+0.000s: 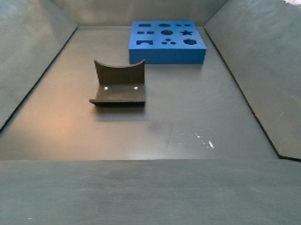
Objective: Insert the 3 prong object.
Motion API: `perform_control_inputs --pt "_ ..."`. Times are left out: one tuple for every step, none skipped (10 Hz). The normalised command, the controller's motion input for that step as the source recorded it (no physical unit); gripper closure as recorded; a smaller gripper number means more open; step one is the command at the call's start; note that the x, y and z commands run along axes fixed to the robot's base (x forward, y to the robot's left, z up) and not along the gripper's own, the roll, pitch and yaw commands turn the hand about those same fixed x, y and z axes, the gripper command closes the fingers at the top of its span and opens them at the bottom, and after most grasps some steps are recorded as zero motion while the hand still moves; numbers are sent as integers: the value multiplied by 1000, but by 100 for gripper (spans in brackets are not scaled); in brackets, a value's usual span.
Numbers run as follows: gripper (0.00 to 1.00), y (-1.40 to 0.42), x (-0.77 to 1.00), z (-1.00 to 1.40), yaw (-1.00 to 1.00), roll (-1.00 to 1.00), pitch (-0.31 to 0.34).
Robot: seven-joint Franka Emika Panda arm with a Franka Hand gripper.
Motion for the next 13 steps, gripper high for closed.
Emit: perform_control_inputs --pt "100 71 0 -257 -937 0 -10" --pt "100 274 -29 -260 -729 0 -10" --pt "100 380 -60 -297 -589 -19 -17" --pt "100 406 -71 -331 -580 -7 -19" --pt "100 129 0 -374 -883 0 -3" --pt "100 0 0 -394 -1000 0 0" --pt "100 0 0 -411 -1000 0 0" --pt "100 0 0 -411 -1000 0 0" --pt "100 0 0 -406 -1000 0 0" --pt "100 0 0 -409 -1000 0 0" --pt "100 37 0 -349 -877 -90 -43" --pt "100 240 0 -346 -546 -224 -99" --pt "100 489 -123 -440 -234 -324 -124"
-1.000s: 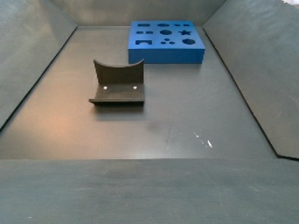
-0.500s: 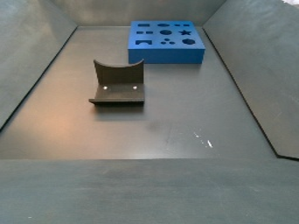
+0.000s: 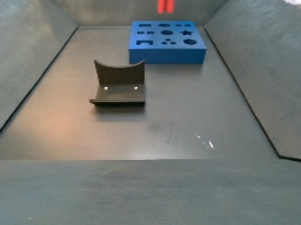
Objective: Insert the 3 prong object.
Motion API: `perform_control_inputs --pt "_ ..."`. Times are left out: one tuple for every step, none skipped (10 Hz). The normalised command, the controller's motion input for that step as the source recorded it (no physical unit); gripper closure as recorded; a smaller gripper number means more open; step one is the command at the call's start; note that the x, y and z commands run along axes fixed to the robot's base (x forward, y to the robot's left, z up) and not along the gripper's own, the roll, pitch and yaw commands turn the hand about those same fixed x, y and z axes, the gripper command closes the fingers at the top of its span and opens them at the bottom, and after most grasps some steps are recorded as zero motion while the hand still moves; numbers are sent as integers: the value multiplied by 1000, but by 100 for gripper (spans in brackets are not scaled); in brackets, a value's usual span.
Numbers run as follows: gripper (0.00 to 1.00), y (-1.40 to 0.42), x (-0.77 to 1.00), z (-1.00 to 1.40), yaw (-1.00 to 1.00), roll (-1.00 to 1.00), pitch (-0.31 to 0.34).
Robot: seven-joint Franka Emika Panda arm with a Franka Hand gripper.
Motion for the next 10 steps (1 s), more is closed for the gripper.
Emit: perform_control_inputs --pt "100 200 -86 -517 0 -106 -196" --pt "100 126 -49 -529 -94 0 -141" --pt "100 151 -214 -374 -86 10 -140" --pt "100 23 -171 -337 -120 83 -93" --pt "100 0 -214 -380 -120 150 -4" --pt "100 0 -134 -363 -143 177 20" --pt "100 -29 0 -363 -166 190 113" --pt "100 -63 57 -331 -94 129 119" --pt "100 -69 283 -291 0 43 113" --pt "100 -63 277 -211 0 0 86"
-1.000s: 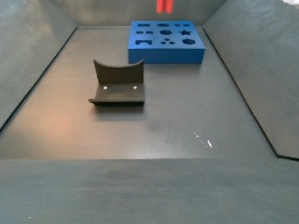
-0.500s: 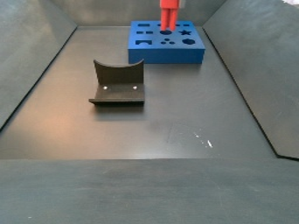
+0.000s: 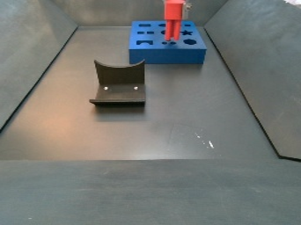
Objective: Insert the 3 prong object.
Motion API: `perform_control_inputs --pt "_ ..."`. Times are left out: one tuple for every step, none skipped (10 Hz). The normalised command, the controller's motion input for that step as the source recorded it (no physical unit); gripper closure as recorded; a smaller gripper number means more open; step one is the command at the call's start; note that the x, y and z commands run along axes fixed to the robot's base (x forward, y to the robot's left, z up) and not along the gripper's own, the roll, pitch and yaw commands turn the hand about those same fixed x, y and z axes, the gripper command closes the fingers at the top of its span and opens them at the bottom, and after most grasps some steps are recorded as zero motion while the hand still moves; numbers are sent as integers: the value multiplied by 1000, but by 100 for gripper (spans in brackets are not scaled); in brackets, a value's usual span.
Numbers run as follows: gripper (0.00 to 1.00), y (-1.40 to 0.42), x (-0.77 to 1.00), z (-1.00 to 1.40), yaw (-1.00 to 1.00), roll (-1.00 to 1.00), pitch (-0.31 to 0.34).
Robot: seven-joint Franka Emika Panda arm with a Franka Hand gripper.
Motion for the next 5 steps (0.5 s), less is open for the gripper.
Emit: perform_control_inputs --pt "100 0 183 -109 0 -11 39" --pt "100 0 111 -151 0 0 10" --pt "100 11 26 -231 0 0 0" --pt "100 17 0 -251 0 39 0" --pt "100 0 0 -277 29 44 0"
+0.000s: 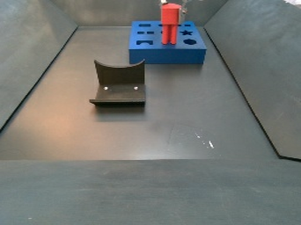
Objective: Insert the 3 prong object.
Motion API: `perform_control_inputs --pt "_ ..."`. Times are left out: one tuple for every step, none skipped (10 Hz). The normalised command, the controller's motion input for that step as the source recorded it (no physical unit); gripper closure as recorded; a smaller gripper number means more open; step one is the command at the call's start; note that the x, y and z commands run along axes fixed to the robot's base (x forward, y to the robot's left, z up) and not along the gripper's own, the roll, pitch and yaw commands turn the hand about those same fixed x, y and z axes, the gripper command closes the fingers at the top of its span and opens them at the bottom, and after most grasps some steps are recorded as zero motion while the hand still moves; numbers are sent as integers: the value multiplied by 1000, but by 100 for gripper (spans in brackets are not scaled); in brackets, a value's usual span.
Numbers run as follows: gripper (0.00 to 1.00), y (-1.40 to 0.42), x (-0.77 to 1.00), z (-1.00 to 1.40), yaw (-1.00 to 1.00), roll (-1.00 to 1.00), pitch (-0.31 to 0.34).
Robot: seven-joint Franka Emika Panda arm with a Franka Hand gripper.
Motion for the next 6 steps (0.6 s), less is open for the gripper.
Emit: perform_control_inputs --pt "100 0 6 -329 31 19 0" --pt "100 0 163 -417 0 50 3" --pt "100 0 237 -437 0 83 34" --pt "100 0 169 -443 0 89 20" --pt "100 0 89 -446 0 77 0" --pt "100 0 0 -466 0 89 0"
